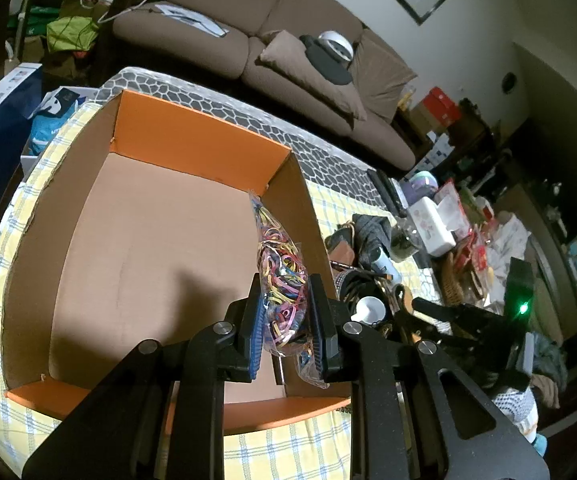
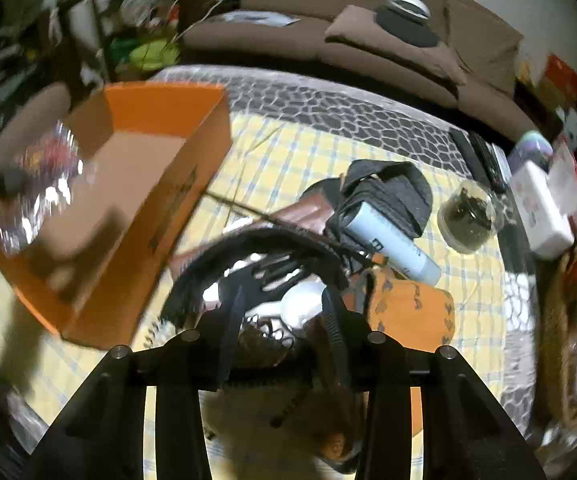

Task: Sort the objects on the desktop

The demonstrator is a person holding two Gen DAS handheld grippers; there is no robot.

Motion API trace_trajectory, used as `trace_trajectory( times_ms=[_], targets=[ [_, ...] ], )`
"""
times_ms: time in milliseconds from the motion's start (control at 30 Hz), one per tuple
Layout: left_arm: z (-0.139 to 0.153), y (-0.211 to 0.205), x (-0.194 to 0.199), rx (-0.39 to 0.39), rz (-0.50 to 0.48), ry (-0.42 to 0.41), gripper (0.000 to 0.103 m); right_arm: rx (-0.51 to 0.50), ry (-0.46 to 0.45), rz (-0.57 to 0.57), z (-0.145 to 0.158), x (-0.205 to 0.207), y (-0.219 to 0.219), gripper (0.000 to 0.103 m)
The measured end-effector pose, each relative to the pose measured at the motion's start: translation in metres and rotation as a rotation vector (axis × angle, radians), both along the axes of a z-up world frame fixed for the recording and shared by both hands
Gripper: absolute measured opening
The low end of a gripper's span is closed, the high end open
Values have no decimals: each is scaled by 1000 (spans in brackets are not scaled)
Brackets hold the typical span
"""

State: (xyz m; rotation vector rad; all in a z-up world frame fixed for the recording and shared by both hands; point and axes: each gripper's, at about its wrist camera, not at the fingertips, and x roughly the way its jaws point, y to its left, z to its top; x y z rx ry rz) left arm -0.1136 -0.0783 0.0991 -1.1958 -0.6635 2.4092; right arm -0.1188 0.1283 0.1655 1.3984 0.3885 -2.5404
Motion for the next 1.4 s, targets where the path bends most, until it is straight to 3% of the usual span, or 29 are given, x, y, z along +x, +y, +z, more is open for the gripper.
trace_trajectory(
  times_ms=[100,200,633,833,967,1200,1400],
  targets=[
    [-1,1,0,-3,-2,-2,18,43,3,39,-6,4,-6,43],
    [-2,0,-2,-5,-4,-4,18,112,23,76,-13,7,-12,55],
    [-7,-1,-5,-12,-4,-17,18,253,-8,120,-52,-4,-31,64],
    [-8,-2,-6,-11,-5,-20,18,300,14,109,-55,-6,-34,71],
    [-10,1,-5,-20,-13,-24,18,264,36,58,-63,-17,-34,71],
    [-12,2,-6,-13,-12,-31,18,89,224,-2,-61,-12,-27,73],
    [-11,4,-8,-6,-20,-27,18,-28,337,-8,-39,0,-20,69]
  ],
)
